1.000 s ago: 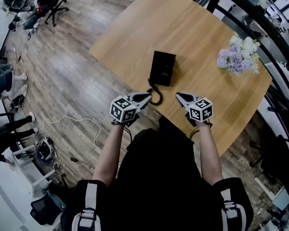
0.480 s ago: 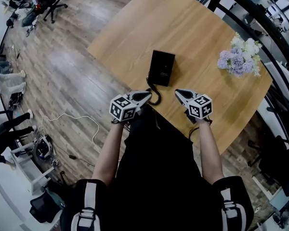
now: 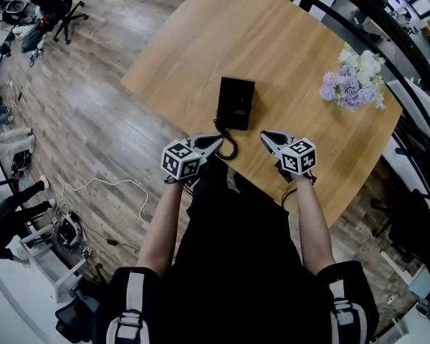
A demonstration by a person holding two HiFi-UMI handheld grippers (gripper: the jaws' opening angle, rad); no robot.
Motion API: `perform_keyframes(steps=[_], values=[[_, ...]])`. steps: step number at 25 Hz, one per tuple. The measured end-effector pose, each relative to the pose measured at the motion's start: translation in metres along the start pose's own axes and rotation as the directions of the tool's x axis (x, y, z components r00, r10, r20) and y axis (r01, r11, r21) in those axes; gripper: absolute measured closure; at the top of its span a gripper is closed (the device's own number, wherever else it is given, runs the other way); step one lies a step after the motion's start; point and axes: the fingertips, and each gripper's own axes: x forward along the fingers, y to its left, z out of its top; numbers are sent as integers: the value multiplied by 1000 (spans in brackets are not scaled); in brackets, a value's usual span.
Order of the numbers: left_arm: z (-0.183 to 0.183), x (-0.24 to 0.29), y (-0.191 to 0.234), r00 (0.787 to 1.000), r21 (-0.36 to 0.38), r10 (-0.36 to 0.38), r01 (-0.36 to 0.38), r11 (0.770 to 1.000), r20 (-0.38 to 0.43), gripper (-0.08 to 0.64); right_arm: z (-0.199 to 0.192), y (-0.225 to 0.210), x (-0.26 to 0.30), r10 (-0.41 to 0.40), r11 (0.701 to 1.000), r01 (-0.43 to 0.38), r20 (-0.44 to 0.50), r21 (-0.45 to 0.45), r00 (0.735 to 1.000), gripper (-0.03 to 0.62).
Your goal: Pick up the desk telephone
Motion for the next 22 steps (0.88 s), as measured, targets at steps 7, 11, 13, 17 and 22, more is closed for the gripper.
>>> perform_keyframes(steps=[7,11,13,17,22], values=[[5,8,18,1000,-13,-19,19,1000,-8,538,-6,-8,5,-41,998,41,-1,43,999,568],[15,6,38,1000,-48,-21,20,999,-9,538,1,-10,15,-59,996,59,-3,63,998,568],[18,8,45,999,-57,-30,29,998,-15,538,3,-10,20,-63,995,63,-4,71,998,568],[23,13,57,998,-48,-49,48,998,-25,538,2,-13,27,-73,993,74,-16,90,997,568],[30,19,72,998,-28,-56,55,998,-41,538,-5,-20,38,-85,988,89,-35,126,996,568]])
